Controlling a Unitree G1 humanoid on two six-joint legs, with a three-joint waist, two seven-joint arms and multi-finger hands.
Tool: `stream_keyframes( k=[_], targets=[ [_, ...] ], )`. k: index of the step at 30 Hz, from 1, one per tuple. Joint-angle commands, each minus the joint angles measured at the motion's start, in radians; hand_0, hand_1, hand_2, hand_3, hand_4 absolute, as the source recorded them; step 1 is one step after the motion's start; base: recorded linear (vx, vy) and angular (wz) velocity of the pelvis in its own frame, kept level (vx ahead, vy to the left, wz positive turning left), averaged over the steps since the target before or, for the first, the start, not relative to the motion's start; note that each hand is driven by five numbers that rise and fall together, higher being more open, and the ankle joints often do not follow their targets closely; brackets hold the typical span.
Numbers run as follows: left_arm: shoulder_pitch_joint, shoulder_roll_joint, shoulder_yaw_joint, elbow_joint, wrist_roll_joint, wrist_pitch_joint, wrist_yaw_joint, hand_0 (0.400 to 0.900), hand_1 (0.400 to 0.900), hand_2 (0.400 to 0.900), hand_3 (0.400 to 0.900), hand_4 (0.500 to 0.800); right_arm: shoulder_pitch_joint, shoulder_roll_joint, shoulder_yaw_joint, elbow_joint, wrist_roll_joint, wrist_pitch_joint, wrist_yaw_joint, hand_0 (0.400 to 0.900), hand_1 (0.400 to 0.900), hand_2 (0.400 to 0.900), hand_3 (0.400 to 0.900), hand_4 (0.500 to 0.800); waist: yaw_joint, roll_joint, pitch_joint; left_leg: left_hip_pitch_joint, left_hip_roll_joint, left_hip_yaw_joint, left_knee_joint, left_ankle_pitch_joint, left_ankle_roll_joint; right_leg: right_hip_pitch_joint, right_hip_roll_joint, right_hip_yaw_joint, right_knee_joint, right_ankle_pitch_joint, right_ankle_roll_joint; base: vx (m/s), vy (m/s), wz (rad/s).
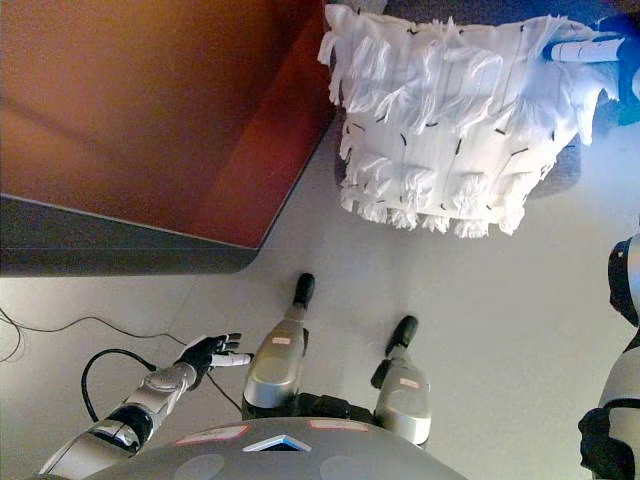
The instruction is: Pick up the pillow and put it on the sofa.
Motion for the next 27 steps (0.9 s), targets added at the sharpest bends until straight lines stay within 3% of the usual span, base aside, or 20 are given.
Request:
stream_keyframes(
  k=[1, 5, 16, 27],
  targets=[
    [0.019, 0.027, -0.067, 0.030, -0.028, -0.011, -0.008, 0.900, 0.900, 0.900, 0.900, 0.800, -0.256, -0.122, 0.088, -0.018, -0.030, -0.043, -0.147, 0.900, 0.900, 0.900, 0.900, 0.800, 0.012, -0.022, -0.057, 0.007, 0.008, 0.005, -0.017, -0.027, 0.013, -0.048, -0.046, 0.021, 0.196, -0.147, -0.002, 0.02, 0.000, -0.05],
    [0.024, 0.027, -0.066, 0.034, -0.028, -0.013, -0.008, 0.900, 0.900, 0.900, 0.900, 0.800, -0.282, -0.131, 0.128, -0.020, -0.052, 0.010, -0.127, 0.900, 0.900, 0.900, 0.900, 0.800, 0.007, -0.032, -0.071, 0.017, 0.011, 0.012, -0.019, -0.027, 0.010, -0.041, -0.044, 0.025, 0.192, -0.147, -0.002, 0.02, 0.001, -0.05],
    [0.025, 0.020, -0.067, 0.057, -0.012, 0.003, -0.008, 0.900, 0.900, 0.900, 0.900, 0.800, -0.277, -0.144, 0.137, 0.015, -0.073, 0.015, -0.089, 0.900, 0.900, 0.900, 0.900, 0.800, 0.001, -0.053, -0.105, 0.045, 0.015, 0.027, -0.019, -0.034, 0.009, -0.008, -0.036, 0.031, 0.173, -0.146, -0.003, 0.02, -0.004, -0.03],
    [0.034, 0.024, -0.030, 0.084, 0.016, 0.002, -0.005, 0.900, 0.900, 0.900, 0.900, 0.800, -0.212, -0.171, 0.111, 0.028, -0.073, 0.045, -0.064, 0.900, 0.900, 0.900, 0.900, 0.800, -0.005, -0.081, -0.134, 0.061, 0.015, 0.039, -0.023, -0.039, 0.009, 0.022, -0.032, 0.042, 0.148, -0.140, 0.004, 0.00, -0.003, -0.01]
  ],
)
